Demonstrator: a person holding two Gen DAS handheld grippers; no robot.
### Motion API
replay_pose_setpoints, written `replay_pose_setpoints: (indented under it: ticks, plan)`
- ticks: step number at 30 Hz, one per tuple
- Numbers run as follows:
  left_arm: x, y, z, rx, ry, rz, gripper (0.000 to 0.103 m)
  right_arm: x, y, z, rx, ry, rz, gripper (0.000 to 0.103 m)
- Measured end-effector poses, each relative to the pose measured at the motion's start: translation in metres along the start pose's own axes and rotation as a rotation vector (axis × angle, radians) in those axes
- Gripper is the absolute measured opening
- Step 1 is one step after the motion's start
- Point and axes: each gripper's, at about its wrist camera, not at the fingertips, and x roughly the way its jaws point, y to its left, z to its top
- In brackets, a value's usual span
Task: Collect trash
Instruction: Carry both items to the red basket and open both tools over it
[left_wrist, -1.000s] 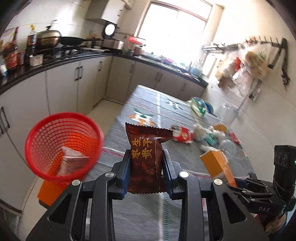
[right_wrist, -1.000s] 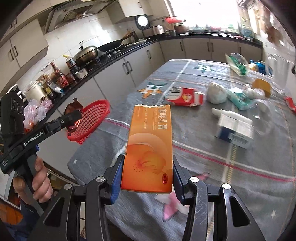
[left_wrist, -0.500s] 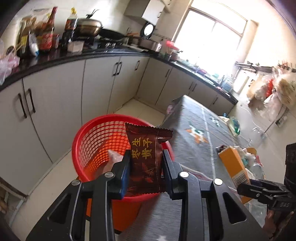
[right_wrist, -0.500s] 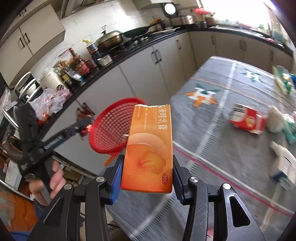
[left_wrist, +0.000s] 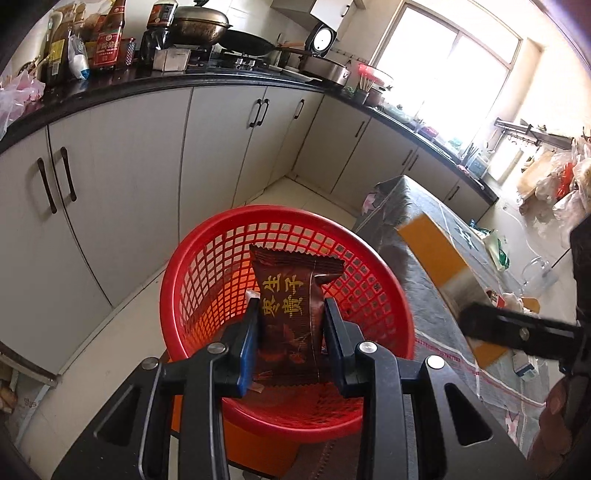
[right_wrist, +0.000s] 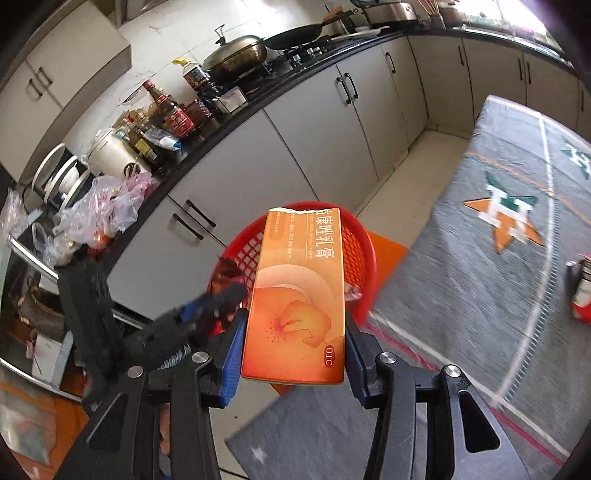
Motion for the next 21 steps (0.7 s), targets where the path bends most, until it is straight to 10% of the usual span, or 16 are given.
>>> replay_pose_setpoints:
  ticks: [13,21]
  plan:
    - [0.009,0.004,0.001,0.007,0.004,0.015,0.031,0.043,-0.010,0.015,0.062,0.046,0.003,0.053]
    - [0.004,0.001,0.000,0.016,-0.014,0.041,0.048,0.040,-0.017,0.015,0.085,0.030,0.001,0.061]
